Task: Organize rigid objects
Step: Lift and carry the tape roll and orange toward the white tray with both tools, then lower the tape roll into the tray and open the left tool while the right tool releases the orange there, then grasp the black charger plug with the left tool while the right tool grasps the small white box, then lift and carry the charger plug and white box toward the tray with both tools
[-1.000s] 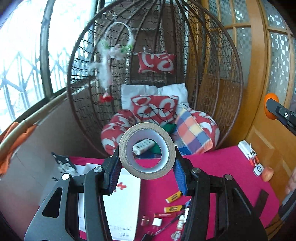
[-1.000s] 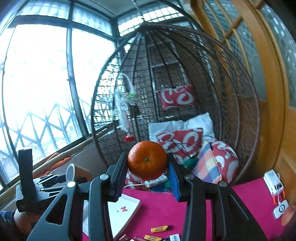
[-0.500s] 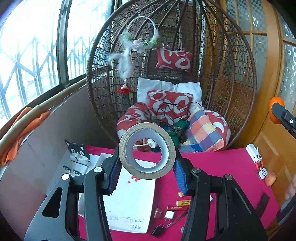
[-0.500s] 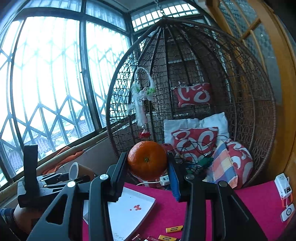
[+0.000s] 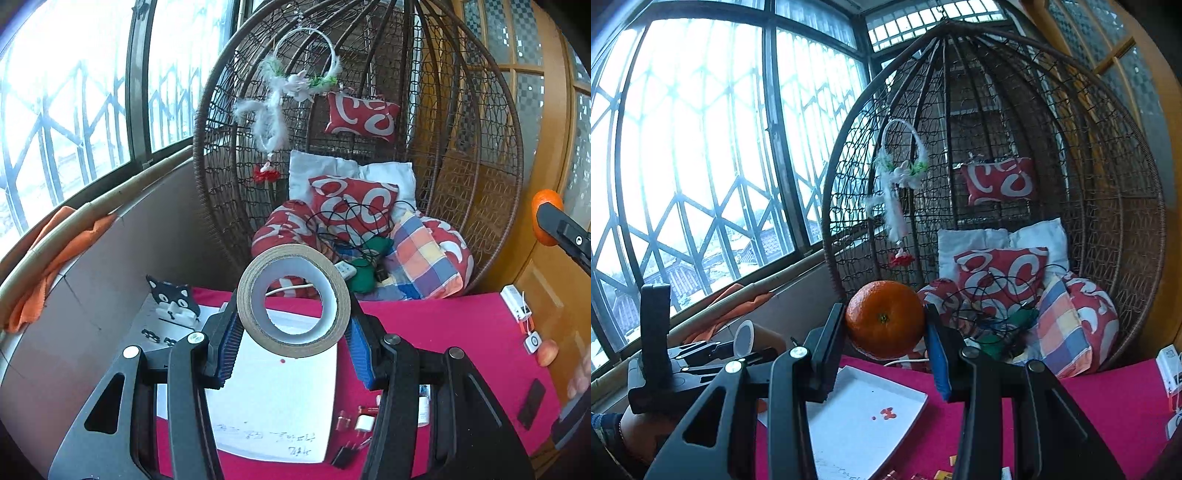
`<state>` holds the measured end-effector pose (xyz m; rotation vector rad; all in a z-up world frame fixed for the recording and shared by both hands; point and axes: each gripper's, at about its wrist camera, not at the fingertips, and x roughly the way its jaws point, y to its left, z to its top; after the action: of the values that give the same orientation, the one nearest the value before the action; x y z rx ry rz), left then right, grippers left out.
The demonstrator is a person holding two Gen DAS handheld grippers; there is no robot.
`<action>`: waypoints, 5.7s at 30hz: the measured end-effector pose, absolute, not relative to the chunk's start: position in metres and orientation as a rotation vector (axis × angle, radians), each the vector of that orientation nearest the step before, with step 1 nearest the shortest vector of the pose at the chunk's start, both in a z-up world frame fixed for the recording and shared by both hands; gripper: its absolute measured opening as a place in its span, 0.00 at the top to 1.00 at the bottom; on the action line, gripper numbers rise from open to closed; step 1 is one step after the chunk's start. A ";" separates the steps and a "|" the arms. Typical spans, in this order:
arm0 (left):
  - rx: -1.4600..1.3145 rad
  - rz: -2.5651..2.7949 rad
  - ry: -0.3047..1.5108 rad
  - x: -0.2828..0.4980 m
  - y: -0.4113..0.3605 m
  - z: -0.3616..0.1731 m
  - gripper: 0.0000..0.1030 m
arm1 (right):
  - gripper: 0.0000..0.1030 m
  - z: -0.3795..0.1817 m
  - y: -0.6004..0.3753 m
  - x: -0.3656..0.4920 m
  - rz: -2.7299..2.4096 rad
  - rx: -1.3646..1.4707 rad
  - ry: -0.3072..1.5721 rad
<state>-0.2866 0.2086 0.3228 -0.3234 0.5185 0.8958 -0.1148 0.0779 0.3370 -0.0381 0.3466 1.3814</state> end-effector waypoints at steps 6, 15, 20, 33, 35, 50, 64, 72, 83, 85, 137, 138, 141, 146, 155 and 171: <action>-0.336 0.899 0.533 -0.301 0.227 0.317 0.51 | 0.60 0.330 0.101 -0.129 1.404 -0.058 0.374; -0.364 0.892 0.564 -0.321 0.263 0.301 0.51 | 0.60 0.313 0.141 -0.150 1.435 -0.093 0.433; -0.384 0.869 0.612 -0.325 0.290 0.279 0.51 | 0.60 0.293 0.171 -0.160 1.450 -0.139 0.498; -0.604 0.766 0.953 -0.305 0.359 0.135 0.51 | 0.60 0.173 0.245 -0.169 1.387 -0.397 0.820; -0.619 0.766 1.001 -0.300 0.364 0.114 0.51 | 0.60 0.147 0.254 -0.174 1.365 -0.480 0.865; -0.698 0.758 1.183 -0.291 0.374 0.042 0.51 | 0.59 0.056 0.262 -0.189 1.273 -0.704 0.998; -0.575 0.809 0.967 -0.287 0.337 0.088 0.00 | 0.00 0.086 0.229 -0.177 1.260 -0.643 0.837; -0.475 0.658 0.987 -0.237 0.275 0.096 0.00 | 0.00 0.104 0.163 -0.094 1.089 -0.476 0.860; -0.477 0.338 1.087 -0.200 0.180 0.081 0.08 | 0.00 0.105 0.067 -0.018 0.944 -0.334 0.933; -0.493 0.324 1.102 -0.201 0.170 0.073 0.28 | 0.00 0.102 0.061 -0.012 0.943 -0.339 0.952; -0.613 0.608 1.156 -0.207 0.141 0.007 0.72 | 0.68 0.021 0.096 0.024 1.110 -0.700 1.107; -0.616 0.615 1.160 -0.211 0.142 0.012 0.72 | 0.68 0.025 0.092 0.026 1.113 -0.678 1.111; -0.620 0.622 1.139 -0.210 0.132 0.029 0.72 | 0.68 0.039 0.079 0.030 1.122 -0.605 1.112; -0.623 0.604 1.067 -0.215 0.128 0.059 0.72 | 0.68 0.068 0.049 0.033 1.144 -0.493 1.097; -0.599 0.547 0.950 -0.207 0.124 0.105 0.72 | 0.68 0.083 0.046 0.026 1.135 -0.468 1.014; -0.622 0.501 0.973 -0.194 0.118 0.101 0.72 | 0.65 0.040 0.025 0.055 0.972 -0.416 1.120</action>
<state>-0.1942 0.1175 0.1005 -0.6222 0.9731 0.5008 0.0550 0.0252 0.0396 -0.4161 1.1198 0.9722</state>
